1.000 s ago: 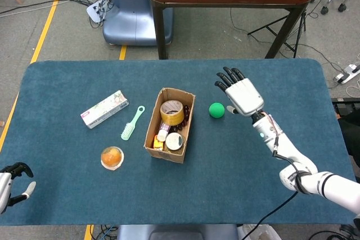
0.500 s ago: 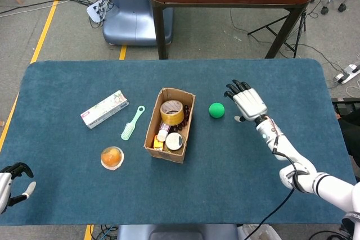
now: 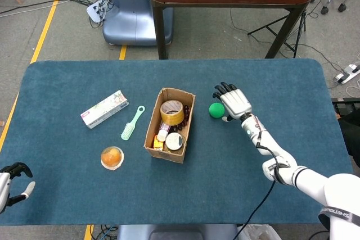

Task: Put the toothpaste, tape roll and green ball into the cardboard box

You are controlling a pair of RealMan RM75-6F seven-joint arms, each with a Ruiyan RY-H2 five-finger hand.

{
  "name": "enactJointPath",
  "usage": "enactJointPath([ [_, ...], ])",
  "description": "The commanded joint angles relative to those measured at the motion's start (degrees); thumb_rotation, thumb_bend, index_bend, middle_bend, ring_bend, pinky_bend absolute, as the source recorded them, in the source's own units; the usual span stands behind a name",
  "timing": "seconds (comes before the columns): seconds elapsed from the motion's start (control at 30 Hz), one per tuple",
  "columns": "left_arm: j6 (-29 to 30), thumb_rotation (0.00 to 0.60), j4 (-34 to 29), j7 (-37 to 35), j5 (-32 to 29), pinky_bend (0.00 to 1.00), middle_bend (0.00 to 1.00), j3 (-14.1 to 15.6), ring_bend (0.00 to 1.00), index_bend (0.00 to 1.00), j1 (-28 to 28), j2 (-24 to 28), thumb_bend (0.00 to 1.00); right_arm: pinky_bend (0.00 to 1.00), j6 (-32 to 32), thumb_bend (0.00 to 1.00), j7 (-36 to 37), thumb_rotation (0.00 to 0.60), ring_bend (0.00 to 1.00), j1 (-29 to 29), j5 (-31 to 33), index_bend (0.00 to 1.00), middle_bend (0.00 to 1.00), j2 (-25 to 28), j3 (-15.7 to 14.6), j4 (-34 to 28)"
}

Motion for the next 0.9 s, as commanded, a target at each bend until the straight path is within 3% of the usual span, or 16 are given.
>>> enactJointPath([
  [0.03,0.15,0.600,-0.04,-0.20,0.03,0.65,0.44,-0.03,0.45,0.53,0.07,0.10,0.27,0.15,-1.55,0.00,-0.06,0.600,0.01,0.95,0.85,0.28,0.11,-1.15,0.43,1.40],
  [0.37,0.70,0.600,-0.23,-1.02,0.14,0.65,0.44,-0.08,0.45,0.53,0.36,0.59,0.27,0.15,-6.65,0.01,-0.06,0.600,0.00,3.39,3.82,0.28,0.10,-4.38,1.34,5.65],
  [0.9,0.81,0.600,-0.29,-1.16,0.35,0.65,0.44,-0.04,0.45,0.53,0.45,0.72,0.27,0.15,-9.11,0.03,-2.59,0.600,0.00,3.77,6.30,0.28,0.10,-5.82,0.87,8.51],
])
